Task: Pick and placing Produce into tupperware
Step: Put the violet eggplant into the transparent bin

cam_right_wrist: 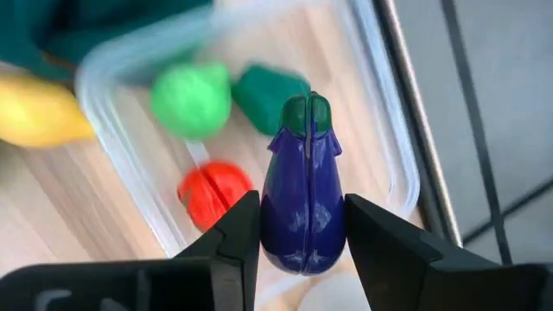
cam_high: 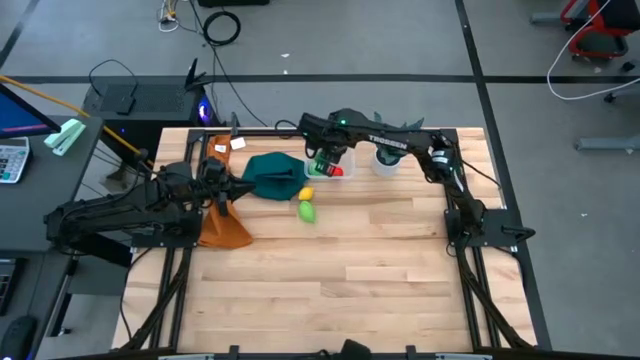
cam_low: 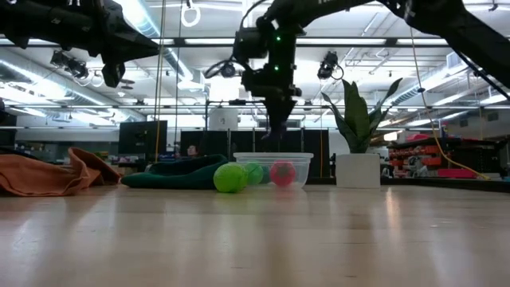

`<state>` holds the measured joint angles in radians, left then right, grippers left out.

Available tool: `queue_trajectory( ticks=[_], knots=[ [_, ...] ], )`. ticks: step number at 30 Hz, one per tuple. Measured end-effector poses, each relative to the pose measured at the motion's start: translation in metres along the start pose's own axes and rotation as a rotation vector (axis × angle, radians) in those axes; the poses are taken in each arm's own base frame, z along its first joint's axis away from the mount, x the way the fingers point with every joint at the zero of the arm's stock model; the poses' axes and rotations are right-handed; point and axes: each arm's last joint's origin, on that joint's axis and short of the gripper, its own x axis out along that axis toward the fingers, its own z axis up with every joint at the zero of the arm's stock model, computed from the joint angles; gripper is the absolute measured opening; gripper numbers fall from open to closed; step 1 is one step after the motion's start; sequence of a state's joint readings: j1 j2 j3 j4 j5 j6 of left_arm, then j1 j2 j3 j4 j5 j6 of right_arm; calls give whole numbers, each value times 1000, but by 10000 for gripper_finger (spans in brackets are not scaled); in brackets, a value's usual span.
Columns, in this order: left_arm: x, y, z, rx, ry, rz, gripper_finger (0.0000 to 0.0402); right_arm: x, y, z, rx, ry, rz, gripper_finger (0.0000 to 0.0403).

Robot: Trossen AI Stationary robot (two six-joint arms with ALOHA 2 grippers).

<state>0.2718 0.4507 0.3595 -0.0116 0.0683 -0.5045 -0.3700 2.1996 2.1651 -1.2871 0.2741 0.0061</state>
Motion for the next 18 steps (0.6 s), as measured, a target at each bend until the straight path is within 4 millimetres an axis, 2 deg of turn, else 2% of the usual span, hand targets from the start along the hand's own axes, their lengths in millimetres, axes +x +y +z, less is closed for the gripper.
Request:
queue_trajectory(
  ticks=[5,14,18],
  knots=[
    [0,0,0,1,1,1,48,4,-7,-5,51,61,-6,112],
    [0,0,0,0,1,0,52,9,-25,-6,195,80,-1,107],
    [0,0,0,1,1,0,48,10,-27,-6,234,84,32,107]
  ],
)
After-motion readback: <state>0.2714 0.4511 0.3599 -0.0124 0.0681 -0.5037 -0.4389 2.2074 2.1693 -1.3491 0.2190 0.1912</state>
